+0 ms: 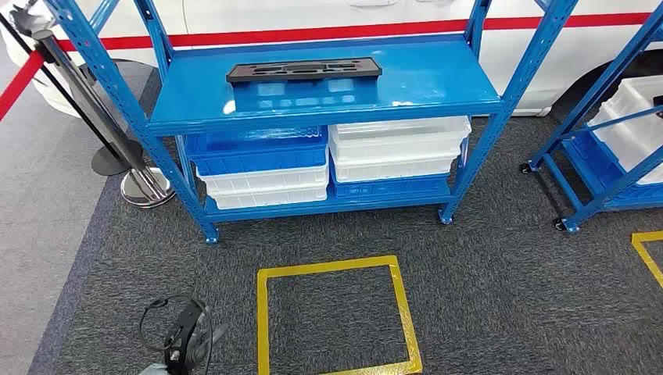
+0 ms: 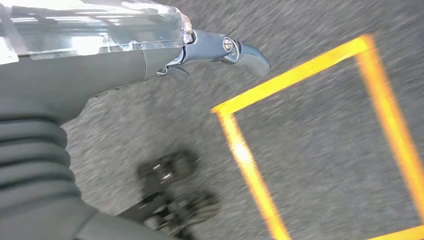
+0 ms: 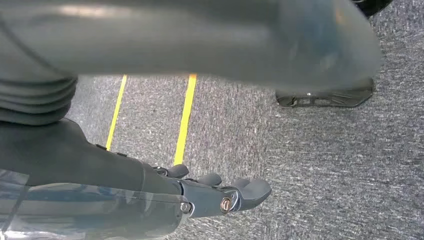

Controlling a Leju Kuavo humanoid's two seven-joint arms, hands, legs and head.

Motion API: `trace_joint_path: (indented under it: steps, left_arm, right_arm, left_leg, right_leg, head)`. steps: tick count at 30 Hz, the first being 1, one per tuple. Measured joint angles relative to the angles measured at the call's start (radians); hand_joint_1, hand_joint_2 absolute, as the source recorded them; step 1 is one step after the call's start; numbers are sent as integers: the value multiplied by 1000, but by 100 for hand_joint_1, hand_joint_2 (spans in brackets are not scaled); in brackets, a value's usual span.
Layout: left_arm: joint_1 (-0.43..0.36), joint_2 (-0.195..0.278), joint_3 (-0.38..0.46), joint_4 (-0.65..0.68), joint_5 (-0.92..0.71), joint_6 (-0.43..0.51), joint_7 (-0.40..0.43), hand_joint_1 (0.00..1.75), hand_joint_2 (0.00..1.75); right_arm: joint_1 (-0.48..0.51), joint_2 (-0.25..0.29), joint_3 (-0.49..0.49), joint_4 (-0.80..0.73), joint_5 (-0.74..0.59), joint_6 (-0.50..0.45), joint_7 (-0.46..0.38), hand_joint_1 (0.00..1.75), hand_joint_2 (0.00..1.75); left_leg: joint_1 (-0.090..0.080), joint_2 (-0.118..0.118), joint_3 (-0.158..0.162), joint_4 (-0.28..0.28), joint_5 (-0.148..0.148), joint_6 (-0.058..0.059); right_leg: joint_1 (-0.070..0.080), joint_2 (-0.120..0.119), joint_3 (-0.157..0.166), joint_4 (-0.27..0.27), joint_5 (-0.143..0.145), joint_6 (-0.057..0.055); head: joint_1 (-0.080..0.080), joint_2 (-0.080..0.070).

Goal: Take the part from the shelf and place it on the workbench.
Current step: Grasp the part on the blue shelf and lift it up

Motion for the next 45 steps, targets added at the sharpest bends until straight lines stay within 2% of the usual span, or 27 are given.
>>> trace_joint_path:
  steps: [2, 11, 19, 24, 38, 45]
  left_arm:
    - [-29, 1, -13, 0, -5, 11, -15, 0, 0]
    - [-296, 27, -93, -16, -92, 125, -149, 0, 0]
    - [-464, 50, -91, -87, -268, 233, -244, 0, 0]
    - [-538, 62, -60, -160, -396, 285, -304, 0, 0]
    - [-569, 65, 110, -388, -778, 280, -414, 0, 0]
    - [-507, 65, 130, -494, -1039, 358, -396, 0, 0]
  right_arm:
    - [-4, 1, -13, 2, 11, 3, 0, 0, 0]
    - [-38, 12, -103, 23, 100, 22, 0, 0, 0]
    - [-66, 21, -167, 41, 171, 31, 0, 0, 0]
    - [-80, 26, -200, 51, 213, 41, 0, 0, 0]
    - [-102, 33, -248, 68, 285, 47, 5, 0, 0]
    - [-106, 33, -248, 70, 310, 44, 2, 0, 0]
  left_leg:
    - [0, 0, -1, 0, 0, 0]
    - [0, 0, -1, 1, 2, 0]
    - [0, 0, -2, 1, 2, -1]
    - [0, 0, -2, 2, 2, -1]
    - [0, 0, -2, 2, 2, -1]
    - [0, 0, -3, 1, 2, -1]
  right_leg:
    - [0, -1, 0, 0, 0, 0]
    - [0, 0, 0, 1, 2, 0]
    - [0, 0, -1, 1, 2, 0]
    - [0, 1, -1, 1, 2, 0]
    - [0, 1, -1, 1, 2, 0]
    - [0, 1, -2, 1, 2, 0]
  head:
    - [0, 0]
    - [0, 0]
    - [0, 0]
    - [0, 0]
    - [0, 0]
    - [0, 0]
